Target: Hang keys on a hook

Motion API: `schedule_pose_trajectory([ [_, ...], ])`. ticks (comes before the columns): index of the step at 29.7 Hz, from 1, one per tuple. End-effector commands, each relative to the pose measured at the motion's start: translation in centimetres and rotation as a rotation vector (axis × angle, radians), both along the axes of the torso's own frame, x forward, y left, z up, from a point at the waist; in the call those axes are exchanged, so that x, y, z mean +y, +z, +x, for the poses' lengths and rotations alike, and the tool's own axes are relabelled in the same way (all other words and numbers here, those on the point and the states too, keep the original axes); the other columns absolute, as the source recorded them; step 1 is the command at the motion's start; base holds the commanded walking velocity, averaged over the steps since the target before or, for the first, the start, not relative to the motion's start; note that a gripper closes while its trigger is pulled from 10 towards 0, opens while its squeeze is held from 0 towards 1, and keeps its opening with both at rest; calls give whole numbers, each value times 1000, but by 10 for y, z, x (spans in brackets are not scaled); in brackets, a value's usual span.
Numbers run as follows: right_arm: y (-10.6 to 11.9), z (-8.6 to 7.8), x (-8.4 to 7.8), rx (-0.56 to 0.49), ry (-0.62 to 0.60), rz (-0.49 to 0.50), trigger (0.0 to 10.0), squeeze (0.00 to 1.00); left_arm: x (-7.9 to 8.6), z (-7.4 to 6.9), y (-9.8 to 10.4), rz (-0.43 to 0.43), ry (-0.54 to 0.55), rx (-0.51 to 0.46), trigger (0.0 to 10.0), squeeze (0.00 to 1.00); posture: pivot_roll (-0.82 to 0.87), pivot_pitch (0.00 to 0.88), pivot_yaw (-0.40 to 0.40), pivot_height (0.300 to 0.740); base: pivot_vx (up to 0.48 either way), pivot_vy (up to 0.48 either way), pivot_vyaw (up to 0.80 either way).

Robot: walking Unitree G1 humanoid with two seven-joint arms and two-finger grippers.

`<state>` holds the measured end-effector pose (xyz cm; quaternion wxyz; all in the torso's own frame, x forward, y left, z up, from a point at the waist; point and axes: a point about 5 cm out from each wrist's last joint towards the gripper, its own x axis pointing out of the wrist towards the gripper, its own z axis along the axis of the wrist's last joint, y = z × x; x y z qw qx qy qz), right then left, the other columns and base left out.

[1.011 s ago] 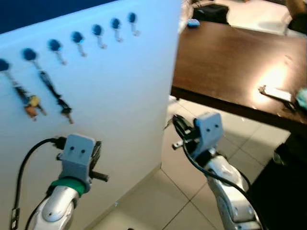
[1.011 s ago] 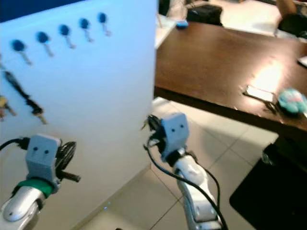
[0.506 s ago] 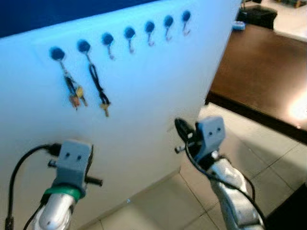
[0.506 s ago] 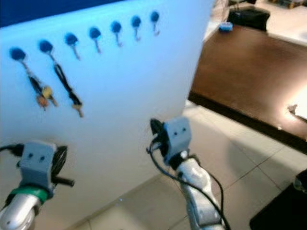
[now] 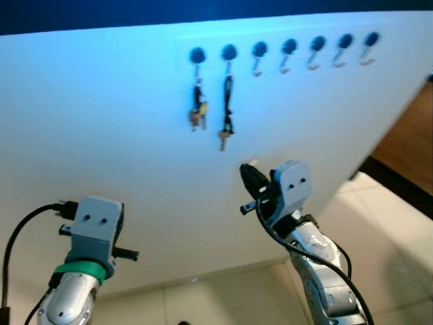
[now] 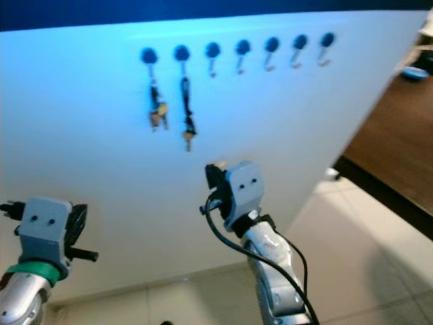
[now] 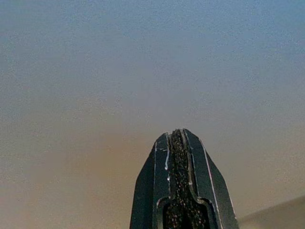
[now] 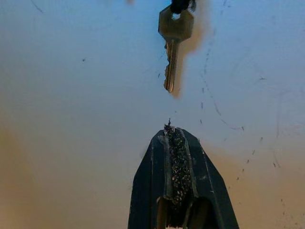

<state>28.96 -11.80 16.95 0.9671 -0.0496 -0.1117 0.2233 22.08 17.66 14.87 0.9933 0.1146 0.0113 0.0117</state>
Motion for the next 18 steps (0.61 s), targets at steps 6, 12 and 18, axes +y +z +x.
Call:
schedule_pose_trajectory([
  [6, -4, -2, 0, 18, -3, 10, 10000, 0, -4, 1, -1, -4, -14, 14, 10000, 0, -77, 46, 69, 740, 0, 0, 775],
  [12, -4, -2, 1, 21, 0, 18, 10000, 0, -7, 1, 0, -3, -30, 18, 10000, 0, -75, 49, 68, 740, 0, 0, 536],
  [18, -2, -2, 1, 18, 2, 39, 10000, 0, -10, 3, 2, -11, -39, 8, 10000, 0, -74, 51, 69, 740, 0, 0, 0],
])
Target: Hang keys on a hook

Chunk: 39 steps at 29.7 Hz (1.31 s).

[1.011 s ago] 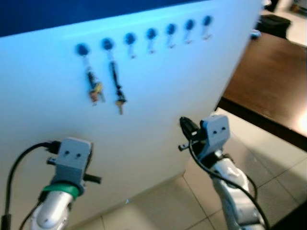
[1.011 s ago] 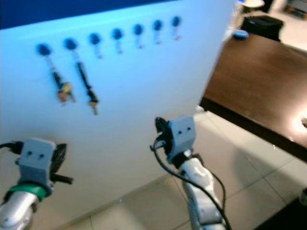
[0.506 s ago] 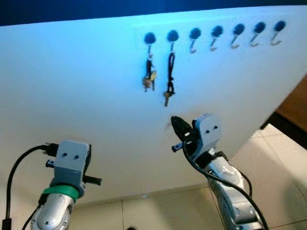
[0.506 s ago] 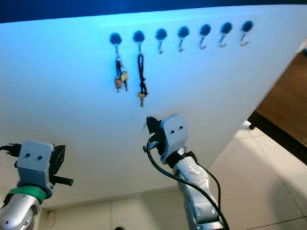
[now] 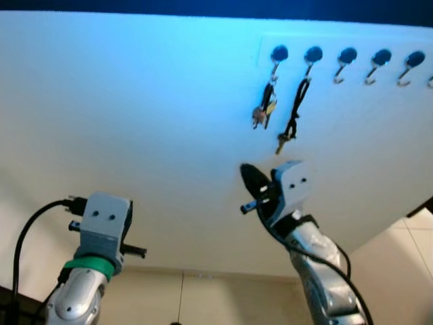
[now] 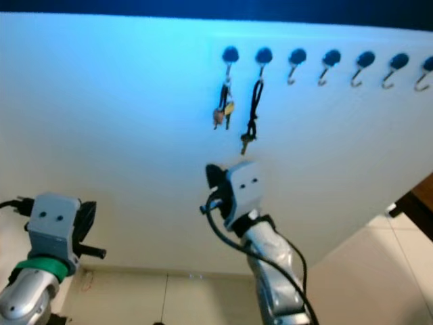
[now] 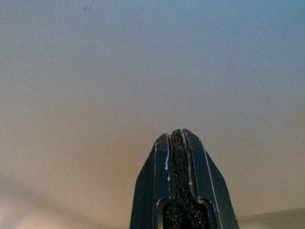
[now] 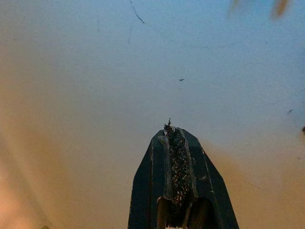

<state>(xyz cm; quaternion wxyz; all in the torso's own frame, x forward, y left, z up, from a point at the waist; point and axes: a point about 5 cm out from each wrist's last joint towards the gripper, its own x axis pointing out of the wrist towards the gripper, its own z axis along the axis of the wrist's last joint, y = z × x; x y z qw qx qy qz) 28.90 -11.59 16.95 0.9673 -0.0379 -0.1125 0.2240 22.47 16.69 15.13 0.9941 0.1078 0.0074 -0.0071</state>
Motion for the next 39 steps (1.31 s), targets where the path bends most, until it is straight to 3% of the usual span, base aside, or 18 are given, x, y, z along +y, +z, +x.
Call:
schedule_pose_trajectory([
  [1, -2, 0, -2, 12, -18, 17, 10000, 0, -2, 1, 1, 13, -10, -2, 10000, 0, -79, 52, 73, 740, 0, 0, 0],
  [3, -2, 0, -2, 12, -18, 17, 10000, 0, -2, 1, 1, 13, -10, -2, 10000, 0, -79, 52, 73, 740, 0, 0, 0],
  [11, -4, -3, -13, 19, -93, 27, 10000, 0, -10, 23, 24, -18, -27, -114, 10000, 0, -119, 59, 81, 740, 0, 0, 0],
  [14, -8, -17, -36, 27, -223, 31, 10000, 0, -18, 36, 47, -95, -65, -196, 10000, 0, -157, 69, 94, 740, 0, 0, 0],
  [17, -1, -25, -47, -24, -291, 6, 10000, 0, -22, 39, 51, -105, -96, -209, 10000, 0, -168, 73, 99, 740, 0, 0, 0],
  [19, 18, -28, -50, -125, -317, -39, 10000, 0, -24, 41, 52, -115, -117, -211, 10000, 0, -194, 79, 110, 740, 0, 0, 0],
  [21, 26, -28, -51, -156, -323, -42, 10000, 0, -24, 41, 52, -122, -124, -212, 10000, 0, -194, 79, 110, 740, 0, 0, 0],
  [25, 48, -22, -49, -242, -305, -58, 10000, 0, -22, 38, 58, -222, -155, -231, 10000, 0, -193, 77, 94, 740, 0, 0, 0],
  [28, 73, -13, -43, -327, -245, -78, 10000, 0, -12, 22, 67, -266, -169, -271, 10000, 0, -168, 79, 61, 740, 0, 0, 0],
  [31, 76, -11, -42, -336, -234, -78, 10000, 0, -10, 19, 69, -276, -172, -276, 10000, 0, -168, 79, 61, 740, 0, 0, 0],
  [34, 85, -8, -39, -361, -207, -83, 10000, 0, -14, 3, 79, -421, -359, -291, 10000, 0, -143, 83, 31, 740, 0, 0, 0],
  [39, 81, -12, -39, -377, -244, -110, 10000, 0, -27, 3, 95, -450, -500, -348, 10000, 0, -155, 75, 26, 740, 0, 0, 0],
])
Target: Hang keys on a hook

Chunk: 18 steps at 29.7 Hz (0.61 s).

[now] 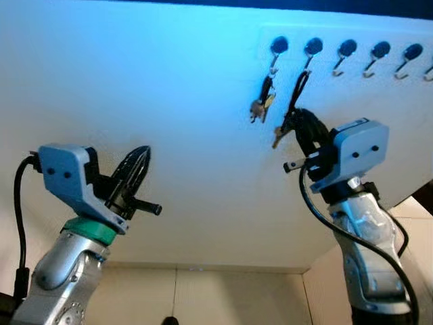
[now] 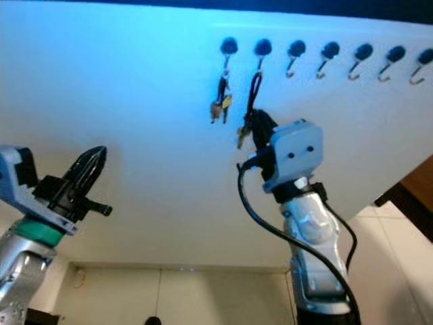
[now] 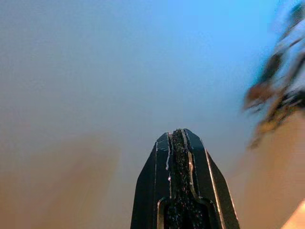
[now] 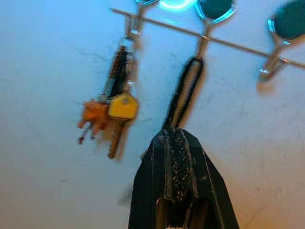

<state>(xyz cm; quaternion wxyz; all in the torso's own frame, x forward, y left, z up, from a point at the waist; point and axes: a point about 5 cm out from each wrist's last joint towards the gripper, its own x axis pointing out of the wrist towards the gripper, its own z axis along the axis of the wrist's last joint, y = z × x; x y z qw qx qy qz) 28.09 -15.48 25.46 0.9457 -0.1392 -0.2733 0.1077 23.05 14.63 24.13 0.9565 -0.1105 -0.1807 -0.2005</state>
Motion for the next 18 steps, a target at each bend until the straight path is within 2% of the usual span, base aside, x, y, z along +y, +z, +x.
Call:
schedule_pose_trajectory([
  [1, -4, -4, 0, -4, -17, -7, 10000, 0, -7, -3, 5, -3, -65, -27, 10000, 0, -155, 75, 26, 740, 0, 0, 0],
  [4, -7, -6, -1, 0, -30, -8, 10000, 0, -10, -3, 8, -6, -95, -40, 10000, 0, -155, 75, 26, 740, 0, 0, 0],
  [6, -9, -13, 2, -29, -57, -32, 10000, 0, -20, -4, 16, -30, -229, -77, 10000, 0, -177, 73, 47, 740, 0, 0, 0],
  [8, -9, -13, 2, -29, -57, -32, 10000, 0, -20, -4, 16, -30, -229, -77, 10000, 0, -177, 73, 47, 740, 0, 0, 0],
  [9, -6, -17, 3, -68, -80, -42, 10000, 0, -24, -5, 20, -28, -287, -92, 10000, 0, -182, 72, 51, 740, 0, 0, 0],
  [10, -6, -17, 3, -68, -80, -42, 10000, 0, -24, -5, 20, -28, -287, -92, 10000, 0, -182, 72, 51, 740, 0, 0, 0],
  [12, 7, -21, 4, -167, -130, -59, 10000, 0, -30, -3, 28, -28, -357, -122, 10000, 0, -184, 72, 56, 740, 0, 0, 0],
  [15, 13, -21, 3, -200, -143, -63, 10000, 0, -32, -1, 31, -30, -368, -127, 10000, 0, -185, 68, 64, 740, 0, 0, 0],
  [18, 30, -16, 6, -269, -141, -74, 10000, 0, -35, 5, 35, -35, -354, -132, 10000, 0, -185, 59, 72, 740, 0, 0, 0],
])
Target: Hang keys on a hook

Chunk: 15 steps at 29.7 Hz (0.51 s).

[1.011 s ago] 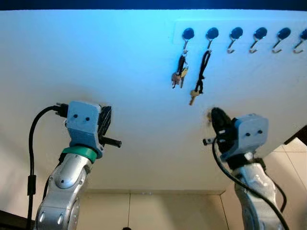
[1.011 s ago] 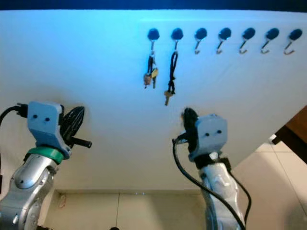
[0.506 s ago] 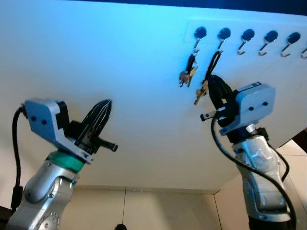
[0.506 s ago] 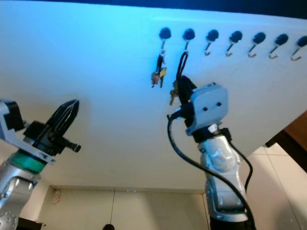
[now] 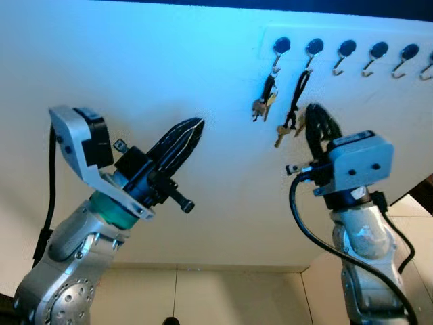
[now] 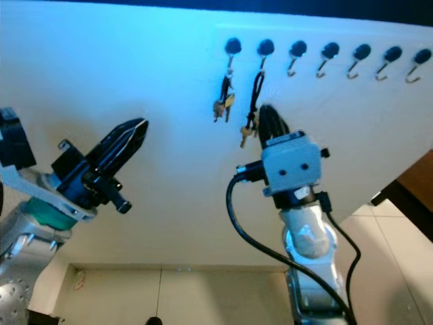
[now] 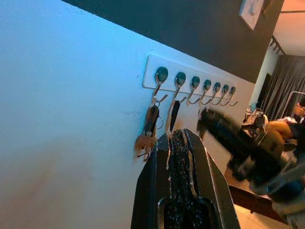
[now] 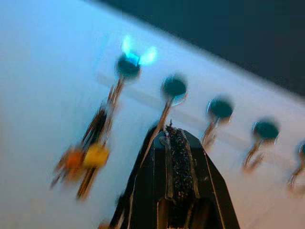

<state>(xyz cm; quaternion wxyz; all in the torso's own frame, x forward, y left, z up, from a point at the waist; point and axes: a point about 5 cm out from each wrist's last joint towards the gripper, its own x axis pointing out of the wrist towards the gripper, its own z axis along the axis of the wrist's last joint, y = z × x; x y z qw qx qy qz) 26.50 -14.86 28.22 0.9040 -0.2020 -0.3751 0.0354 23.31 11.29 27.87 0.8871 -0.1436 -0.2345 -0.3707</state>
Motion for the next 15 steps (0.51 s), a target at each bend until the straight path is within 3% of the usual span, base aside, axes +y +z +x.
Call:
schedule_pose_trajectory([
  [1, 3, 0, 0, -19, -7, -5, 10000, 0, -1, 3, -2, 7, 2, 21, 10000, 0, -185, 59, 72, 740, 0, 0, 0],
  [8, 14, 15, 3, -35, 8, 14, 10000, 0, -5, 8, 1, 7, -2, 17, 10000, 0, -164, 51, 68, 740, 0, 0, 0],
  [15, 16, 17, -3, -50, -40, 24, 10000, 0, -4, 7, 2, 7, -16, 16, 10000, 0, -166, 55, 74, 740, 0, 0, 0],
])
